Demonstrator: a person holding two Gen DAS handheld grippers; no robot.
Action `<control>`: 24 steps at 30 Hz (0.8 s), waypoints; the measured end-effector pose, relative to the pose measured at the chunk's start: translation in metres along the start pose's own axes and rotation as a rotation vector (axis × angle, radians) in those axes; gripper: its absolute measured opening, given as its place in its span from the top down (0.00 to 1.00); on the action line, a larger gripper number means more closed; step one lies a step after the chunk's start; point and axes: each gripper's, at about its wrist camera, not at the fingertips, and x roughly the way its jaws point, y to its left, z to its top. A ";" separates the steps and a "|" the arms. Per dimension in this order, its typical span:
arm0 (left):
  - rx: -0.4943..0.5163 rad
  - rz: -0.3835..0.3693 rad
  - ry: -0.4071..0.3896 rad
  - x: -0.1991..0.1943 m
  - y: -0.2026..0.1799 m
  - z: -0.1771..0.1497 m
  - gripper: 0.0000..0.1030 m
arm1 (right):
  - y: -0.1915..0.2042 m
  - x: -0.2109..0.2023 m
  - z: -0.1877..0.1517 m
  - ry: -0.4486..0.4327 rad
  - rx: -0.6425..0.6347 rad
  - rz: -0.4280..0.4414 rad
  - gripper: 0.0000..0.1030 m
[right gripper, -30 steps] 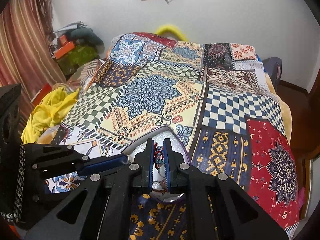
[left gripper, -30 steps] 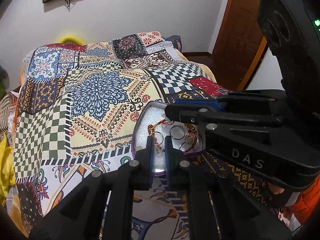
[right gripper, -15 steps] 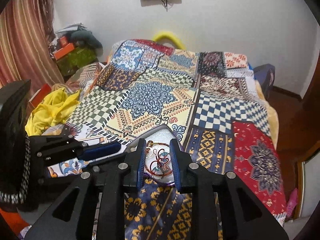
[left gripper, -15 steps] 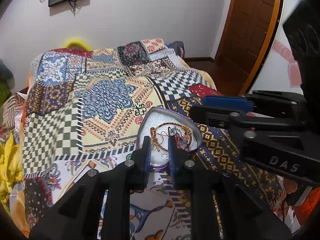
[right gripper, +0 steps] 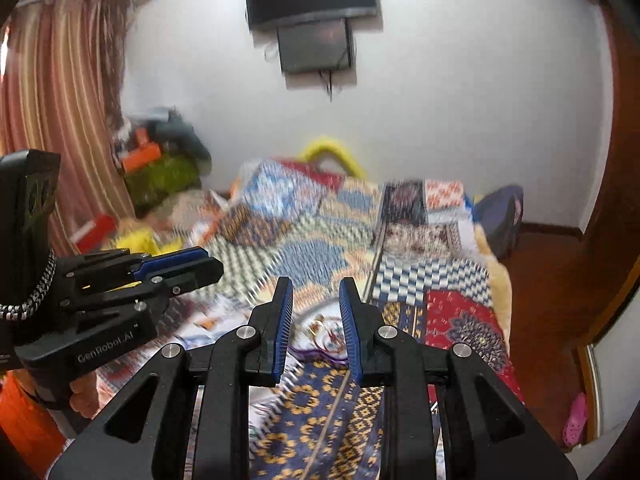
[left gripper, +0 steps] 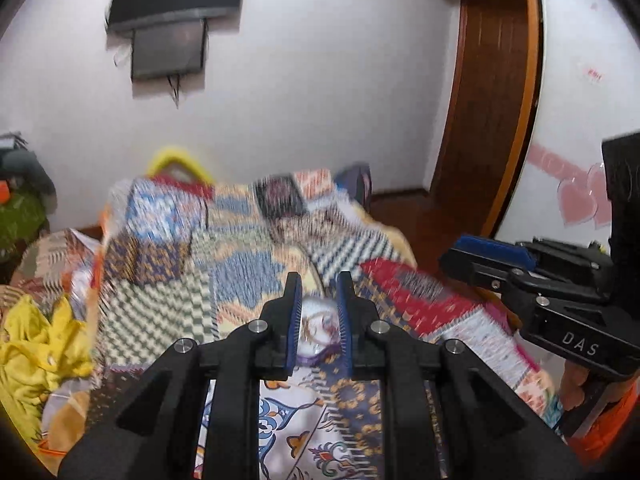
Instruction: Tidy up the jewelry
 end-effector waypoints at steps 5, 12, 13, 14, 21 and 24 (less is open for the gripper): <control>0.016 -0.002 -0.182 -0.080 -0.013 0.012 0.70 | 0.024 -0.073 0.010 -0.200 -0.028 -0.022 0.79; 0.035 0.034 -0.376 -0.168 -0.030 0.004 0.55 | 0.054 -0.150 -0.001 -0.406 -0.049 -0.068 0.70; 0.037 0.042 -0.390 -0.174 -0.033 0.002 0.51 | 0.059 -0.158 -0.005 -0.427 -0.049 -0.090 0.67; 0.039 0.050 -0.403 -0.180 -0.035 -0.001 0.41 | 0.060 -0.160 -0.006 -0.436 -0.049 -0.102 0.64; 0.015 0.119 -0.443 -0.201 -0.043 -0.023 0.02 | 0.075 -0.168 -0.020 -0.451 -0.042 -0.193 0.32; -0.011 0.119 -0.430 -0.204 -0.043 -0.028 0.01 | 0.078 -0.171 -0.023 -0.457 -0.046 -0.237 0.17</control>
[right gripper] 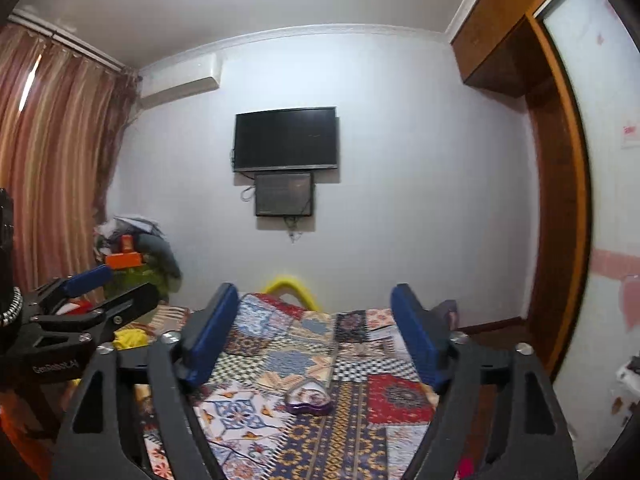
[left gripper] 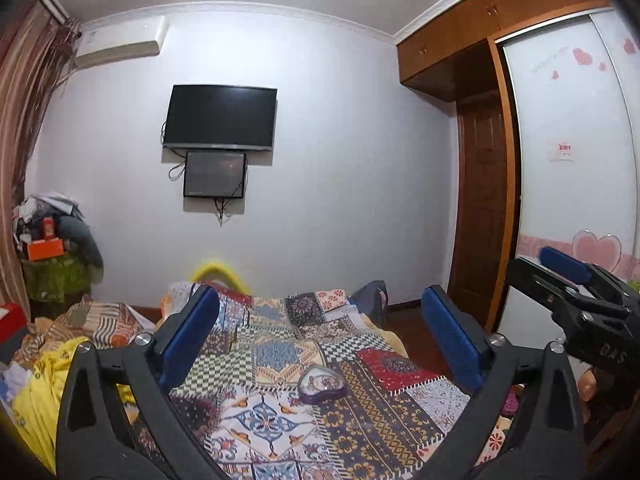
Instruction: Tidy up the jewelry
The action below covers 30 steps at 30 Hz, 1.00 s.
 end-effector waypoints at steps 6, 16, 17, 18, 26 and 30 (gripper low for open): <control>-0.049 0.012 0.021 -0.008 0.008 -0.008 0.01 | -0.002 -0.003 -0.006 0.024 -0.004 -0.018 0.06; -0.051 0.041 0.032 -0.010 0.013 -0.013 0.01 | -0.007 -0.009 -0.010 0.053 0.012 -0.003 0.06; -0.051 0.040 0.034 -0.010 0.012 -0.014 0.01 | -0.008 -0.010 -0.011 0.056 0.012 -0.002 0.06; -0.050 0.039 0.038 -0.009 0.012 -0.015 0.01 | -0.008 -0.009 -0.012 0.058 0.012 -0.001 0.06; -0.047 0.041 0.052 -0.004 0.012 -0.018 0.01 | -0.008 -0.007 -0.014 0.089 0.016 0.007 0.06; -0.040 0.040 0.055 -0.004 0.010 -0.020 0.01 | -0.011 -0.005 -0.015 0.099 0.029 0.015 0.06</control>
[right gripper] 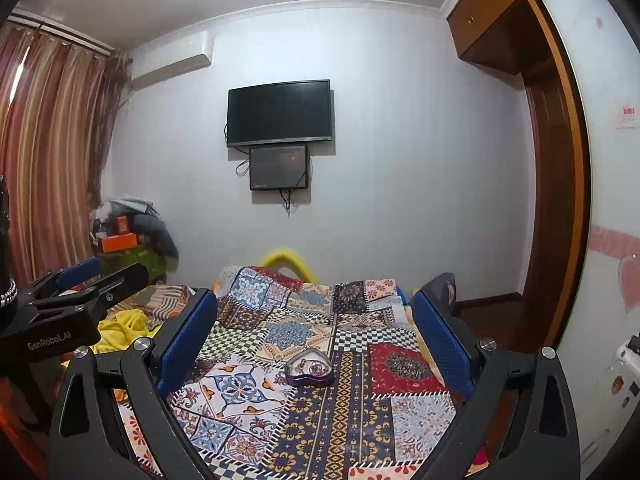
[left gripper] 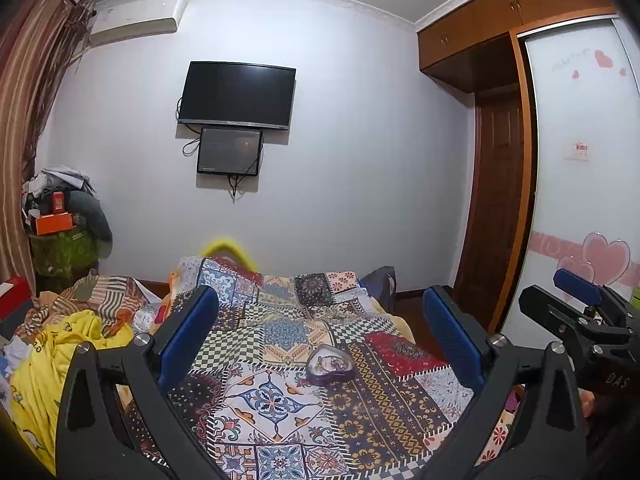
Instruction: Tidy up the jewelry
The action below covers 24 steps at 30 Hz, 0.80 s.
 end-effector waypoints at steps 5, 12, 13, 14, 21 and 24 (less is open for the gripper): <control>0.001 -0.006 0.004 0.001 -0.001 0.000 0.01 | -0.001 -0.001 -0.001 0.010 0.003 0.005 0.06; 0.002 -0.011 0.009 0.001 -0.003 -0.001 0.01 | 0.000 0.000 0.000 0.020 0.001 0.009 0.06; 0.001 -0.013 0.011 0.001 -0.003 -0.001 0.01 | 0.000 -0.001 0.001 0.020 0.001 0.010 0.06; 0.000 -0.014 0.013 0.002 -0.003 -0.001 0.01 | 0.000 0.000 0.000 0.020 0.001 0.009 0.06; -0.004 -0.022 0.026 0.005 -0.003 -0.001 0.00 | -0.002 -0.001 0.001 0.026 0.011 0.011 0.06; -0.004 -0.026 0.029 0.006 -0.004 -0.001 0.00 | -0.003 -0.001 0.001 0.027 0.016 0.013 0.06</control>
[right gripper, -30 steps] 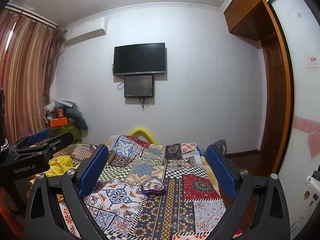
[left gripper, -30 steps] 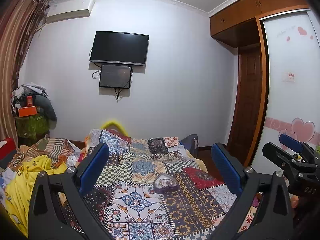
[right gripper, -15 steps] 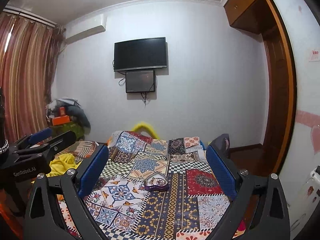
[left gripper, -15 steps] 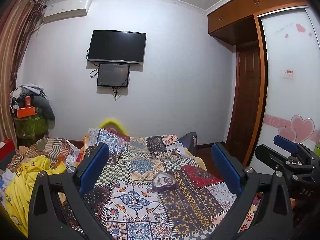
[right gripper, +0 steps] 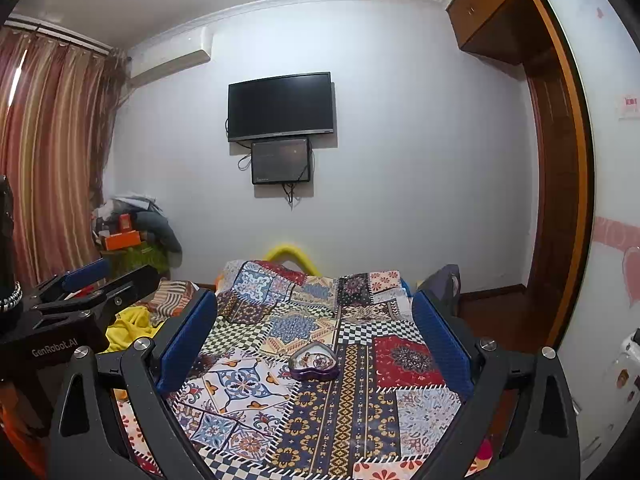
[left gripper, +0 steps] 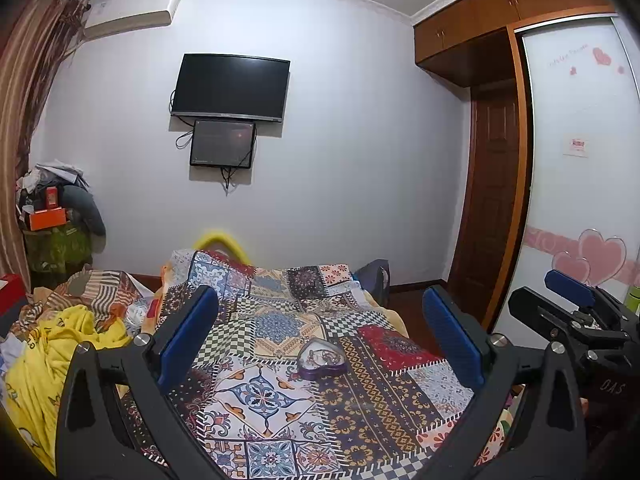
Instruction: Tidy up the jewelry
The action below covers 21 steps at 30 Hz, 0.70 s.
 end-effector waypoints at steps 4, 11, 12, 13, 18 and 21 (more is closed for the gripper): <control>0.001 -0.004 0.002 0.002 0.000 0.001 0.00 | 0.000 0.000 0.000 0.003 0.002 0.000 0.06; -0.004 -0.010 0.002 0.001 0.000 0.001 0.00 | -0.001 0.001 0.000 0.002 0.004 0.002 0.06; -0.005 -0.014 0.004 0.001 0.000 0.001 0.00 | -0.001 0.001 0.000 0.002 0.004 0.003 0.06; -0.006 -0.016 0.006 0.001 0.000 0.001 0.00 | -0.001 0.001 0.000 0.001 0.005 0.003 0.06; -0.009 -0.017 0.004 0.001 0.001 0.001 0.00 | -0.002 0.001 0.001 0.000 0.008 0.001 0.06; -0.010 -0.019 0.003 0.001 0.001 0.001 0.00 | -0.003 0.001 0.001 0.000 0.010 0.001 0.06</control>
